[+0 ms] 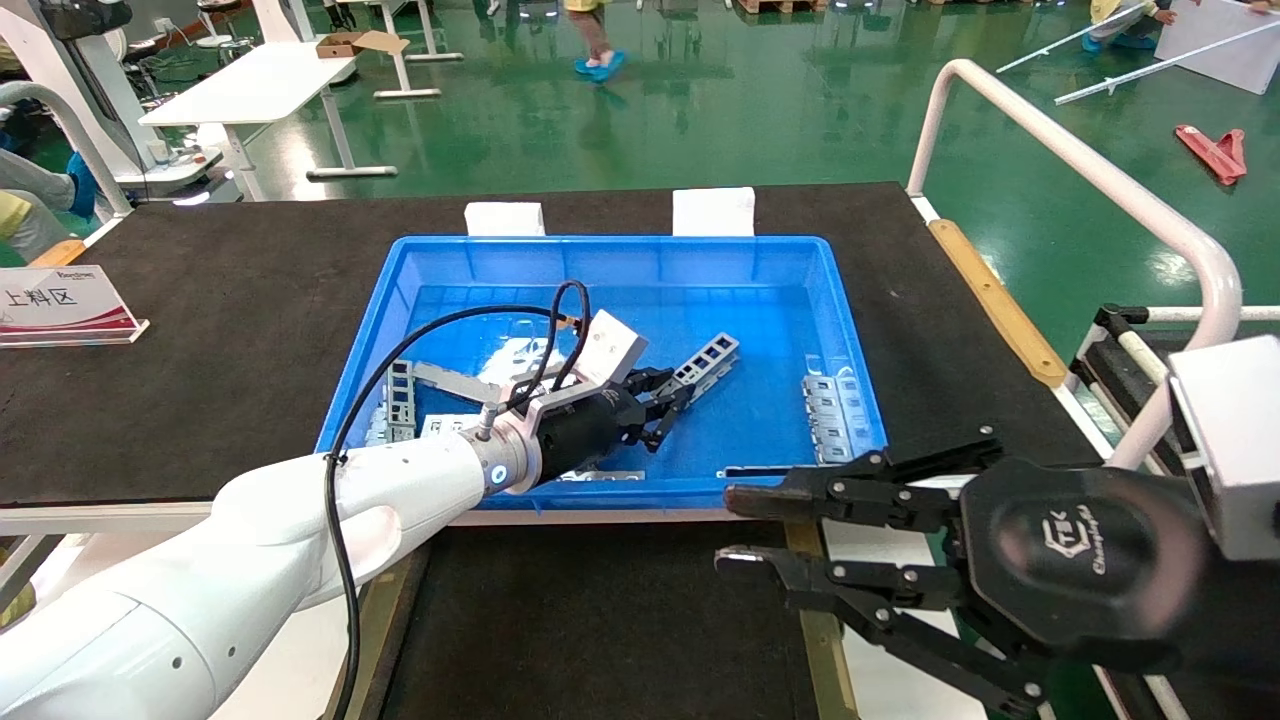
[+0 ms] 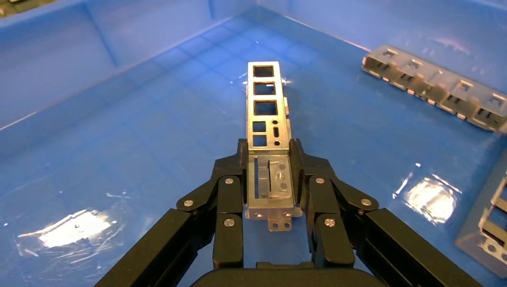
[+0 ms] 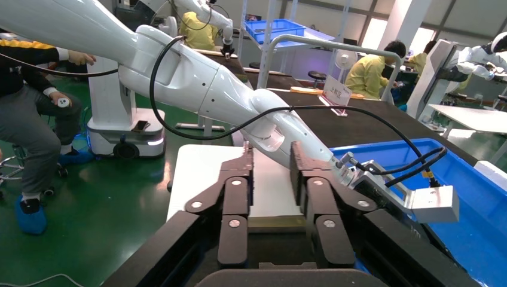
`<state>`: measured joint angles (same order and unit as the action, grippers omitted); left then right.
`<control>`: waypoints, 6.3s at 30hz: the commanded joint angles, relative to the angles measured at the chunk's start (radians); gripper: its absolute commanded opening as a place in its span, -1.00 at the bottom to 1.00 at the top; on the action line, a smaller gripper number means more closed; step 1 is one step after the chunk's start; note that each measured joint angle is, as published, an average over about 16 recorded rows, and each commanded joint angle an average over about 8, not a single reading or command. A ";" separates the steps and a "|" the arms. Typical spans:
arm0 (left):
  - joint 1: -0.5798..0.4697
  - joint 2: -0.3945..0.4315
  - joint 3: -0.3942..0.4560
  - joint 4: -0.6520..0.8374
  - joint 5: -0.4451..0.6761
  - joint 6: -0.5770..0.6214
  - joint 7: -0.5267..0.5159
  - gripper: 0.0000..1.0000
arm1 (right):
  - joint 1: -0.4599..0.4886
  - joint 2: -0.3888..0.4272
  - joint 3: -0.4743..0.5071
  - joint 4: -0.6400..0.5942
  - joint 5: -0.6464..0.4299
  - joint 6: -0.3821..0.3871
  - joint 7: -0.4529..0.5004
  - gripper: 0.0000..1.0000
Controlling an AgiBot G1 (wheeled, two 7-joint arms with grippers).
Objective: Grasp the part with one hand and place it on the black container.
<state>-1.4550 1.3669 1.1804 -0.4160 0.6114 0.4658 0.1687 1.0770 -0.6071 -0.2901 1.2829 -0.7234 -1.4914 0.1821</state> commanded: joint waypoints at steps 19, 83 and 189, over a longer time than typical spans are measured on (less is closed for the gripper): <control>-0.070 -0.010 0.012 -0.005 -0.128 0.077 0.062 -1.00 | 0.000 0.001 -0.001 0.000 0.001 0.001 -0.001 -1.00; 0.657 -0.435 -0.092 -0.554 -0.456 0.218 0.167 -1.00 | 0.001 0.002 -0.005 0.000 0.003 0.002 -0.003 -1.00; 0.619 -0.294 0.184 -0.350 -1.023 0.266 0.490 1.00 | 0.002 0.004 -0.011 0.000 0.007 0.005 -0.005 1.00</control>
<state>-0.8349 1.0722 1.3572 -0.7730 -0.4178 0.7306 0.6627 1.0794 -0.6027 -0.3008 1.2829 -0.7161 -1.4868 0.1767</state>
